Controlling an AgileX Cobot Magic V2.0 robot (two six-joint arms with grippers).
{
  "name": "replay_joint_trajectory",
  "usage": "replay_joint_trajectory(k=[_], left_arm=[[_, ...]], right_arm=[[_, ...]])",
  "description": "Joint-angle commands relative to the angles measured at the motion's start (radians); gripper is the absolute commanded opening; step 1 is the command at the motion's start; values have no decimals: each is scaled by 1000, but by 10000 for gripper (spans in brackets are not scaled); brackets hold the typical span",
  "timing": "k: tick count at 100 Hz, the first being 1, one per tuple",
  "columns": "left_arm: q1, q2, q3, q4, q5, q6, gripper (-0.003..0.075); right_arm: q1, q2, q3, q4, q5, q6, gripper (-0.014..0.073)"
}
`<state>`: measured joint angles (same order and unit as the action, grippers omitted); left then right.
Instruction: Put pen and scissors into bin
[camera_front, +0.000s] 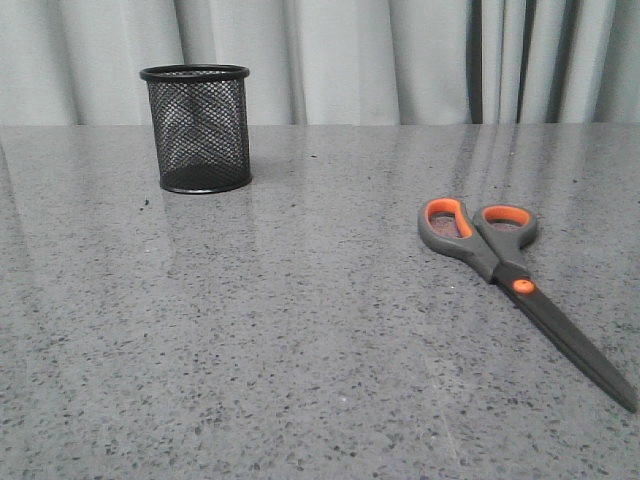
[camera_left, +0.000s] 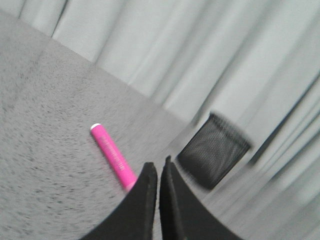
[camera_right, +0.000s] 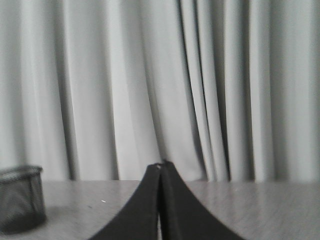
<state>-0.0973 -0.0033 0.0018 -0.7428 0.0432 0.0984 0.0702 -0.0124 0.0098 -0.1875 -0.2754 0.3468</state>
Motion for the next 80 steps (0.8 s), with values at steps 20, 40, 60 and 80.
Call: replay_joint_trajectory(k=[20, 40, 60, 80], left_arm=[[-3, -25, -37, -159, -55, 18, 43], [-3, 151, -257, 55, 94, 33, 384], [8, 541, -513, 136, 304, 31, 360], [53, 905, -788, 212, 486, -62, 304]], right_arm=[[-6, 3, -91, 316, 96, 40, -68], [-6, 163, -303, 267, 371, 39, 41], [-6, 368, -500, 267, 621, 39, 422], [-6, 480, -579, 286, 790, -34, 444]])
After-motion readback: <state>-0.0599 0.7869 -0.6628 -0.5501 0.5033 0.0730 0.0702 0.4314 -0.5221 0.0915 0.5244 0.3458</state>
